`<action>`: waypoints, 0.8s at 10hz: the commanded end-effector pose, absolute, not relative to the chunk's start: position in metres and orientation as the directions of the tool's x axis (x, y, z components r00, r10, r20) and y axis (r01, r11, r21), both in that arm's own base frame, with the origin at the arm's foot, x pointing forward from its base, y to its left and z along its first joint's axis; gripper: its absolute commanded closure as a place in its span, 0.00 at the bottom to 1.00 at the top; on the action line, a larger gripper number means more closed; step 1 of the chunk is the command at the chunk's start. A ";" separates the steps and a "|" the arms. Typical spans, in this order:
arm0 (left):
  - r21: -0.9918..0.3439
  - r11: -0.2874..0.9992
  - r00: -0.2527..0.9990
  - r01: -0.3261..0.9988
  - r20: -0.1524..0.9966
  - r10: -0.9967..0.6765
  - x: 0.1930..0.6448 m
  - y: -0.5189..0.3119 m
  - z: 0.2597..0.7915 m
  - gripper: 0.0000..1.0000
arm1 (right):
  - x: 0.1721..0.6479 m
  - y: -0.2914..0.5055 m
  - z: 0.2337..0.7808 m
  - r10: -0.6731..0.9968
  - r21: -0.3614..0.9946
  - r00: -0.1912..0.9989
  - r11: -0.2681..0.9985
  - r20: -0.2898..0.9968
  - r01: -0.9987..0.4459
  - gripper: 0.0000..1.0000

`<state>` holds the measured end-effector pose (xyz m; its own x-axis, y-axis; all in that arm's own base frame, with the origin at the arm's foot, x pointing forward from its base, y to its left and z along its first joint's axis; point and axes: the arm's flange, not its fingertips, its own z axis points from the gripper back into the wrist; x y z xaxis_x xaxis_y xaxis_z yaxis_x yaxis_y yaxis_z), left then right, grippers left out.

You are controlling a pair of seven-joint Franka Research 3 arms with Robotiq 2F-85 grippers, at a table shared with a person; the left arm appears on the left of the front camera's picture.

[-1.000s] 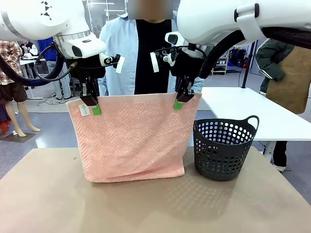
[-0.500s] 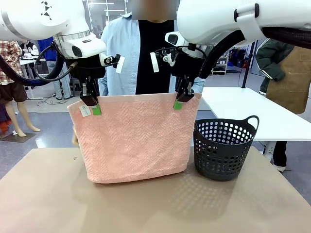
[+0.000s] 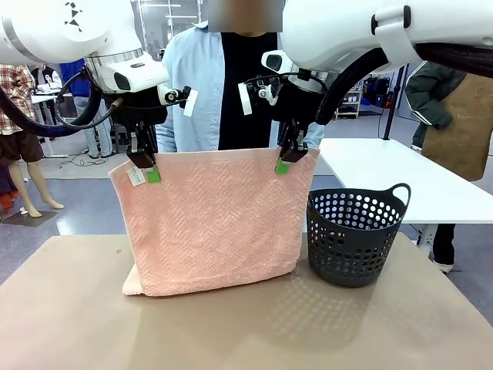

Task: Fold the towel.
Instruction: Release the end of the 100 cm Hotel Towel you were holding and grab the top end of the folded side.

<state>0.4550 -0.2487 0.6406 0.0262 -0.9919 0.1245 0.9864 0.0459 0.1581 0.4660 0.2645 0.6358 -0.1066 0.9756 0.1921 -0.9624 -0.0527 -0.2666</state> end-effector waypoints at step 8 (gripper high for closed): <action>0.157 0.048 0.028 0.986 0.128 -0.991 0.455 -0.248 0.641 1.00 | 0.467 0.264 0.636 0.974 -0.274 -0.117 -0.061 0.191 -0.960 1.00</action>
<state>0.4550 -0.2487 0.6406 0.0262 -0.9919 0.1245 0.9864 0.0459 0.1581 0.4661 0.2645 0.6358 -0.1067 0.9756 0.1921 -0.9624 -0.0527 -0.2665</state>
